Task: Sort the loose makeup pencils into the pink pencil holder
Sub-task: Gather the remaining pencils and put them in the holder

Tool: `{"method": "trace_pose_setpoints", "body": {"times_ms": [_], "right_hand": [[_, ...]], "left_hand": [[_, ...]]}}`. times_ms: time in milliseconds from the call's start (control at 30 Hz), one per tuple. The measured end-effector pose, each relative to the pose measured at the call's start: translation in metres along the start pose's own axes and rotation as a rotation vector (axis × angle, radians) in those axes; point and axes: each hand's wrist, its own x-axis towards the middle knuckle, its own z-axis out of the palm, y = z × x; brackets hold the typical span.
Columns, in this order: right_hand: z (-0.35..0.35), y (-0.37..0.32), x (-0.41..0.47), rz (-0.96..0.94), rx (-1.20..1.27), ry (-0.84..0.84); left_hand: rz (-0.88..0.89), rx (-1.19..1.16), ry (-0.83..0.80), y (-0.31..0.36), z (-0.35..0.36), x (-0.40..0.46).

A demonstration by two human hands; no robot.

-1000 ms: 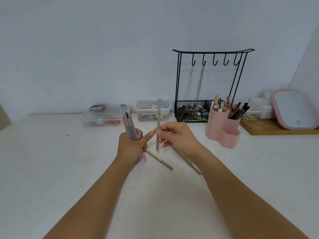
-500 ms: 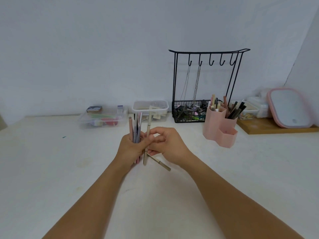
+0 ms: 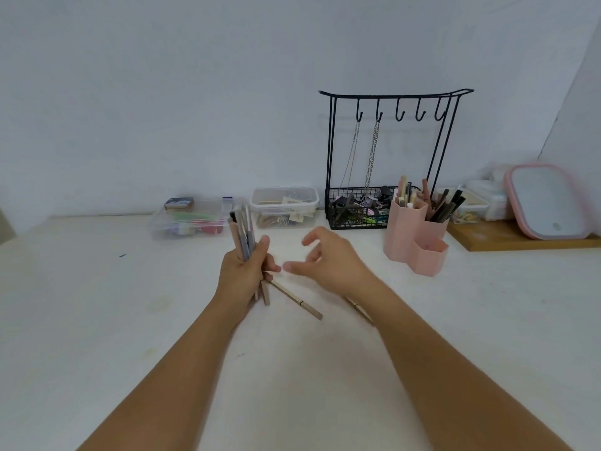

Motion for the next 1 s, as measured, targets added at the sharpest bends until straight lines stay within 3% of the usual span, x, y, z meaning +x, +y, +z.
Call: {"method": "trace_pose_setpoints", "body": {"times_ms": [67,133,233,333,500,800,933,1000], "right_hand": [[-0.023,0.014,0.007,0.076,-0.305,0.029],[-0.037,0.023,0.011,0.157,-0.455,-0.036],[-0.040,0.024,0.009,0.239,-0.472,-0.222],[-0.037,0.024,0.006,0.260,-0.504,-0.301],[-0.034,0.023,0.005,0.254,-0.445,-0.365],[-0.034,0.020,0.005,0.180,-0.459,-0.392],[-0.033,0.018,0.005,0.140,-0.307,-0.315],[-0.030,0.015,0.006,0.083,-0.100,-0.254]], "left_hand": [[0.025,-0.052,0.048,0.000,-0.002,0.002],[0.065,-0.044,0.092,0.001,-0.005,0.004],[0.113,0.038,0.113,0.001,-0.007,0.004],[0.057,0.065,0.072,0.000,-0.007,0.004],[-0.017,0.169,-0.048,0.000,-0.005,0.003],[-0.113,0.068,0.010,0.002,-0.004,0.005],[-0.103,0.037,0.038,0.002,-0.003,0.005],[-0.077,0.041,0.044,0.003,-0.002,0.005]]}}
